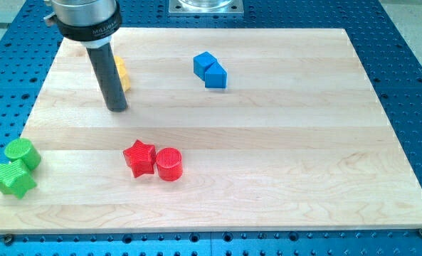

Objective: Move the hexagon towards the top center

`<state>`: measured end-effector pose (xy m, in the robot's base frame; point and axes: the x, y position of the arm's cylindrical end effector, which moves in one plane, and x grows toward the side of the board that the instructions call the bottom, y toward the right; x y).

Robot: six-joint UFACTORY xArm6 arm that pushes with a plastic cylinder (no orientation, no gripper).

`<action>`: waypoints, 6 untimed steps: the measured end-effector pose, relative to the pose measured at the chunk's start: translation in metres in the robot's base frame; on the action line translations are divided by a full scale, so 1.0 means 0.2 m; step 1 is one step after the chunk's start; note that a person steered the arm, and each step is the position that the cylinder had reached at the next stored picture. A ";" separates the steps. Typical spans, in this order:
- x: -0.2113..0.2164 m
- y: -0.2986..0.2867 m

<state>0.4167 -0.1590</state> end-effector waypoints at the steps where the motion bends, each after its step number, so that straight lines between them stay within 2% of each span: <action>1: 0.07 -0.01; 2: 0.11 -0.13; 4: -0.24 -0.11; 6: -0.56 0.43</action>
